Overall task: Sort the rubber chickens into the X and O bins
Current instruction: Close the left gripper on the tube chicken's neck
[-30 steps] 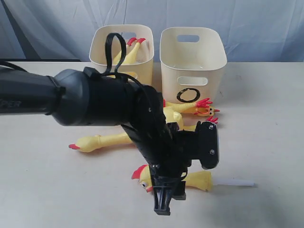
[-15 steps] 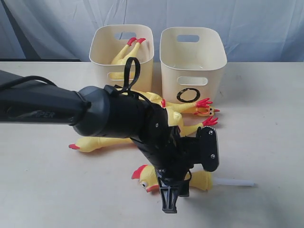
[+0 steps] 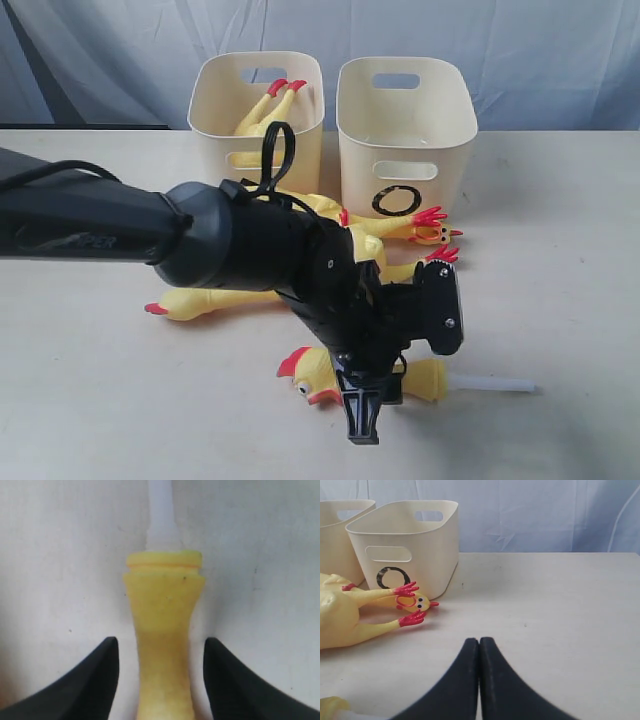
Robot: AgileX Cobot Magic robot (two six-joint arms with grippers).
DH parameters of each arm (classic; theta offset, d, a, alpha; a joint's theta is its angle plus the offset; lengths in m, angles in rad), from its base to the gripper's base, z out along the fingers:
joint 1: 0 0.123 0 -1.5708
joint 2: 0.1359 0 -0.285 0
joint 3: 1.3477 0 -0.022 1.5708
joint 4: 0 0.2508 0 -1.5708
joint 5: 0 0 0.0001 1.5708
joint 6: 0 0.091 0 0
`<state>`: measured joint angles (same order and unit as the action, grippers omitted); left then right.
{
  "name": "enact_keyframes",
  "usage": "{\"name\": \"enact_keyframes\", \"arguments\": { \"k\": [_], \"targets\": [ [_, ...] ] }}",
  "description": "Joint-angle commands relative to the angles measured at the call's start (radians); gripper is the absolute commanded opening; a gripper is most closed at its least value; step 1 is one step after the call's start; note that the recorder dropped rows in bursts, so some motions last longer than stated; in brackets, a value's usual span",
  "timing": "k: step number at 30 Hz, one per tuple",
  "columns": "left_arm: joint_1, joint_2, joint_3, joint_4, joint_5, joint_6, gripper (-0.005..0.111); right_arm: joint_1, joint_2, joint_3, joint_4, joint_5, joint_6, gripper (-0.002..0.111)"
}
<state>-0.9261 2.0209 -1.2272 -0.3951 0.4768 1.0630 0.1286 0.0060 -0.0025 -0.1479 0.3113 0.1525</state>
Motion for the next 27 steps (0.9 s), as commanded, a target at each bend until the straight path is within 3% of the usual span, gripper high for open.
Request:
{"name": "enact_keyframes", "arguments": {
  "k": [1, 9, 19, 27],
  "targets": [
    [-0.002, 0.009, 0.003, -0.015, 0.014, -0.016, 0.049, 0.003, -0.006, 0.002, -0.001, -0.006, 0.001, 0.0],
    [-0.002, 0.018, 0.003, -0.013, 0.012, -0.016, 0.047, 0.003, -0.006, 0.002, -0.001, -0.006, 0.001, 0.0],
    [-0.002, 0.022, 0.003, 0.011, 0.015, -0.016, 0.0, 0.003, -0.006, 0.002, -0.001, -0.006, 0.001, 0.0],
    [-0.002, -0.049, -0.006, 0.005, 0.091, -0.06, 0.0, 0.003, -0.006, 0.002, 0.007, -0.006, 0.001, 0.0]
  ]
}}
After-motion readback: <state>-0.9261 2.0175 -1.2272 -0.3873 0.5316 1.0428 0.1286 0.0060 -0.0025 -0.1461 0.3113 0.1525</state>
